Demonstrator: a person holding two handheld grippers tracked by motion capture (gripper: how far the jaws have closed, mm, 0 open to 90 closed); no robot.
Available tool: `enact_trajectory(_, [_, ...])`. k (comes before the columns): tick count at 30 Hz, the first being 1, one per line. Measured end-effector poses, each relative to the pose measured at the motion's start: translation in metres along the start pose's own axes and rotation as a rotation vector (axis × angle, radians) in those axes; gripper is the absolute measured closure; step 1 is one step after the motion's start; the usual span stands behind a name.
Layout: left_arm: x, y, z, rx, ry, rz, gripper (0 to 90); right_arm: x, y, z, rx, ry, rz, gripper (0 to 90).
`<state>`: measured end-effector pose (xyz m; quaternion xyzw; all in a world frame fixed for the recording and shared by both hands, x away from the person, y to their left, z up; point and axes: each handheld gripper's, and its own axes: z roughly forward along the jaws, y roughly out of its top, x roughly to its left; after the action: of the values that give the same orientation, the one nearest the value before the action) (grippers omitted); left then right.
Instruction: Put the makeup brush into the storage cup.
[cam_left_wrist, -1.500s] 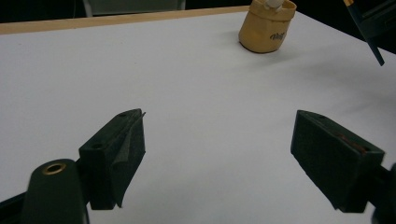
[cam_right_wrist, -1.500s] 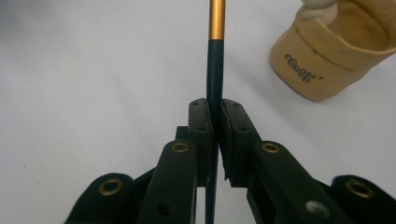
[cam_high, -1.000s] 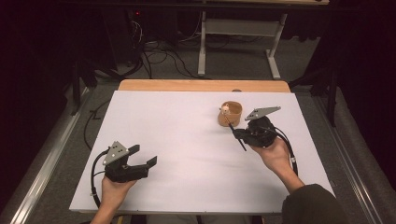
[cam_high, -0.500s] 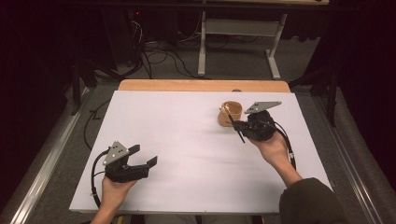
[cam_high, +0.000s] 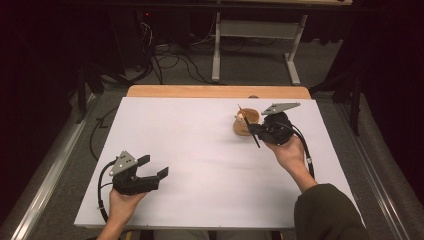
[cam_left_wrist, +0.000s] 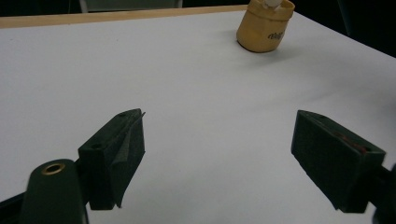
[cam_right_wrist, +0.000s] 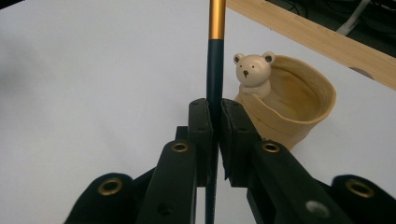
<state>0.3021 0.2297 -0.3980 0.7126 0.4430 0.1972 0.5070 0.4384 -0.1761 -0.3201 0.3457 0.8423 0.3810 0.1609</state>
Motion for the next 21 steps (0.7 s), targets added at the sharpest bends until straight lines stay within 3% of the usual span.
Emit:
enact_trajectory(6, [0.0,0.001,-0.002,-0.007,0.003,0.002,17.9,-0.004,0.005,0.002,-0.013,0.002,0.026,85.4])
enact_trajectory(13, [-0.001,0.001,-0.002,-0.007,0.003,0.01,17.9,-0.008,0.012,0.002,-0.026,-0.005,0.006,85.3])
enact_trajectory(18, [0.0,0.0,0.0,0.001,0.002,-0.002,17.9,-0.016,0.015,0.003,-0.045,-0.009,0.04,85.3])
enact_trajectory(21, [0.001,0.001,-0.002,-0.005,0.001,-0.006,17.9,-0.019,0.015,0.008,-0.028,-0.014,0.055,85.3])
